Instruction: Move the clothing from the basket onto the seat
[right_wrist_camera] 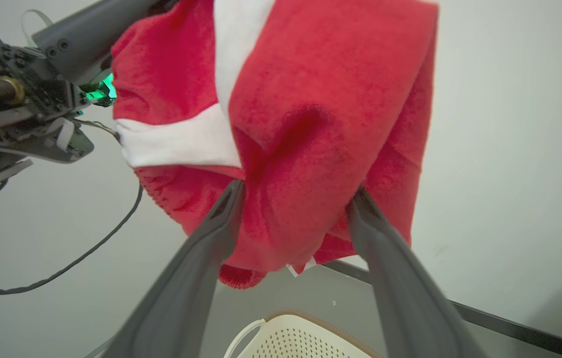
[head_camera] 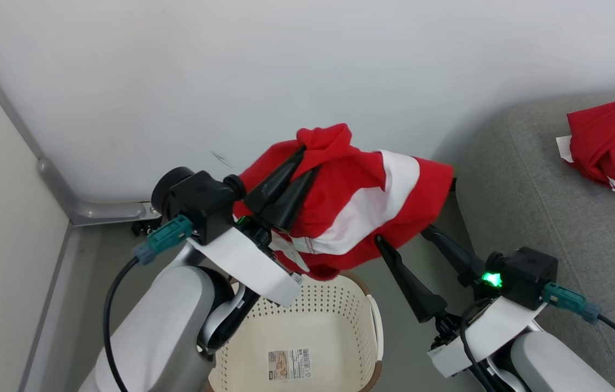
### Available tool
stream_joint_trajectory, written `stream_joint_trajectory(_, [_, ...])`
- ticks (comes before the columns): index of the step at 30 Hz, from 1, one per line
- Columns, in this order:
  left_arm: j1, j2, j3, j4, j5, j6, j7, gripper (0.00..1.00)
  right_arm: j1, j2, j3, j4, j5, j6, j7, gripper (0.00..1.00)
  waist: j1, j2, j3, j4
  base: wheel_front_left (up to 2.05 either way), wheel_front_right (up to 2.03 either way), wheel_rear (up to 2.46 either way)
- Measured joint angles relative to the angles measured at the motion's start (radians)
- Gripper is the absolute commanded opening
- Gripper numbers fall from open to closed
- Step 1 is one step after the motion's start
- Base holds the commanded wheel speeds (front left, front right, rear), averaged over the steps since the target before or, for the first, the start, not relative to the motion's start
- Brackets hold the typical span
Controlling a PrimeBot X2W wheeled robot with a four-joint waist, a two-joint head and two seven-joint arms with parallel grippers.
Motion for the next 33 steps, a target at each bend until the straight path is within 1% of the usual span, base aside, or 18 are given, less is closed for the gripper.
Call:
stream_joint_trajectory(7, [-0.006,0.0,-0.037,-0.025,-0.008,0.0,0.036,0.0,0.0,-0.011,0.014,-0.022,0.017,0.0,0.0,1.0,0.0,0.0,-0.007,-0.002,0.0,0.0,0.0])
stream_joint_trajectory(8, [-0.006,-0.001,-0.039,-0.029,-0.012,0.0,0.04,0.0,0.0,-0.015,0.017,-0.022,0.018,0.0,0.0,0.96,0.0,0.0,-0.008,-0.001,0.0,0.0,0.0])
stream_joint_trajectory(9, [-0.006,0.0,-0.04,-0.031,-0.012,0.0,0.045,0.0,0.0,-0.018,0.02,-0.022,0.018,0.0,0.0,0.49,0.0,0.0,-0.008,-0.001,0.0,0.0,0.0])
stream_joint_trajectory(10, [-0.006,0.0,-0.04,-0.032,-0.012,0.0,0.05,0.0,0.0,-0.021,0.022,-0.022,0.021,0.0,0.0,0.12,0.0,0.0,-0.008,0.0,0.0,0.0,0.0])
stream_joint_trajectory(11, [-0.006,0.0,-0.04,-0.033,-0.012,0.0,0.056,0.0,0.0,-0.023,0.027,-0.022,0.029,0.0,0.0,0.0,0.0,0.0,-0.008,0.0,0.0,0.0,0.0])
stream_joint_trajectory(18, [-0.006,0.008,-0.022,-0.031,-0.028,0.0,0.079,0.0,0.0,-0.032,0.038,-0.026,0.04,0.0,0.0,0.0,0.0,0.0,0.003,0.001,0.0,0.0,0.0])
stream_joint_trajectory(19, [-0.006,0.012,-0.021,-0.03,-0.028,0.001,0.086,0.05,0.0,-0.033,0.038,-0.026,0.043,0.0,0.0,0.0,0.0,0.0,0.005,0.001,0.0,0.0,0.0])
stream_joint_trajectory(21, [-0.005,0.016,-0.016,-0.028,-0.028,0.005,0.092,0.51,0.0,-0.035,0.036,-0.028,0.044,0.0,0.0,0.0,0.0,0.0,0.01,0.001,0.0,0.0,0.0])
stream_joint_trajectory(22, [-0.005,0.019,-0.015,-0.027,-0.028,0.007,0.095,0.98,0.0,-0.037,0.035,-0.03,0.044,0.0,0.0,0.0,0.0,0.0,0.012,0.001,0.0,0.0,0.0])
stream_joint_trajectory(23, [-0.005,0.021,-0.014,-0.027,-0.028,0.01,0.095,1.0,0.0,-0.039,0.034,-0.031,0.044,0.0,0.0,0.0,0.0,0.0,0.014,0.0,0.0,0.0,0.0])
stream_joint_trajectory(29, [-0.004,0.03,-0.011,-0.02,-0.028,0.018,0.134,1.0,-0.001,-0.05,0.022,-0.035,0.046,0.0,0.0,0.0,0.0,0.0,0.027,-0.003,0.0,0.0,0.0])
stream_joint_trajectory(33, [-0.003,0.034,-0.011,-0.022,-0.028,0.023,0.14,1.0,-0.002,-0.053,0.013,-0.037,0.046,0.0,0.0,0.0,0.0,0.0,0.033,-0.006,0.0,0.0,0.0])
